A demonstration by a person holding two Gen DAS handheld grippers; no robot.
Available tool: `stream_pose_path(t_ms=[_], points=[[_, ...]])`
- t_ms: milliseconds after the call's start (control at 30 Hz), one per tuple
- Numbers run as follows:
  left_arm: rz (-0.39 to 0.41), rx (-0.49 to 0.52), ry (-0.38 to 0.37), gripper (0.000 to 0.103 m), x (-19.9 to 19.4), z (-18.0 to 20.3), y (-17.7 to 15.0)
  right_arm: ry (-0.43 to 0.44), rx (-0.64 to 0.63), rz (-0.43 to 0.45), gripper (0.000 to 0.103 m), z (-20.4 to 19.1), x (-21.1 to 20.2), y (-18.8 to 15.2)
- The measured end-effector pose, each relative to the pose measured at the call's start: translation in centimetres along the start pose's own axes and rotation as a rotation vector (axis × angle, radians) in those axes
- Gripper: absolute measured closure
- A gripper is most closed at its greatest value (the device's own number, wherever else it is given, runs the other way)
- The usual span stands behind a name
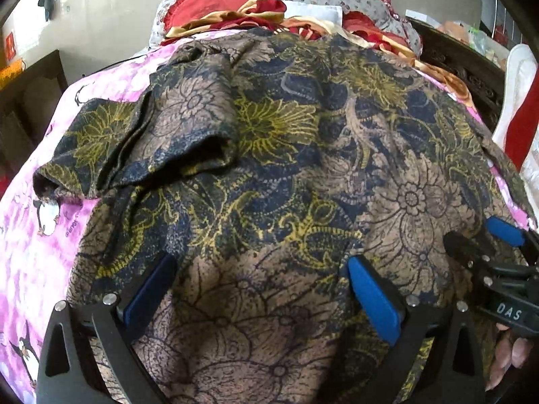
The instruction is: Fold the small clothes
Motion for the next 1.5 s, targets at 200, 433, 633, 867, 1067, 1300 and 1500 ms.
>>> stream_pose_path(t_ms=[200, 433, 633, 867, 1067, 1300, 1500], points=[[-0.011, 0.0, -0.018, 0.0, 0.07, 0.11, 0.02, 0.026, 0.009, -0.004, 0.009, -0.07, 0.41, -0.21], [-0.014, 0.006, -0.015, 0.0, 0.37, 0.24, 0.36, 0.019, 0.002, -0.002, 0.008, -0.18, 0.33, -0.04], [-0.003, 0.002, -0.016, 0.0, 0.38, 0.23, 0.26, 0.013, -0.001, -0.002, 0.008, -0.2, 0.42, -0.01], [-0.005, 0.002, -0.015, 0.0, 0.32, 0.13, 0.17, 0.01, 0.001, 0.01, 0.008, -0.19, 0.43, 0.3], [-0.004, 0.003, -0.014, 0.0, 0.27, 0.18, 0.11, 0.011, 0.001, 0.011, 0.008, -0.26, 0.41, 0.23], [-0.004, 0.003, -0.013, 0.0, 0.28, 0.12, 0.11, 0.013, 0.002, 0.012, 0.008, -0.2, 0.46, 0.25], [-0.005, 0.002, -0.015, 0.0, 0.27, 0.13, 0.09, 0.013, 0.002, 0.013, 0.008, -0.28, 0.45, 0.31]])
Point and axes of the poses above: each gripper's, at about its wrist camera, not at the fingertips, and x roughly the way its jaws point, z to its right, y to its top, the point moved 8 cm from there along x, roughly the way its jaws point, and after that the axes turned 6 degrees about -x, right-handed, at the moved point
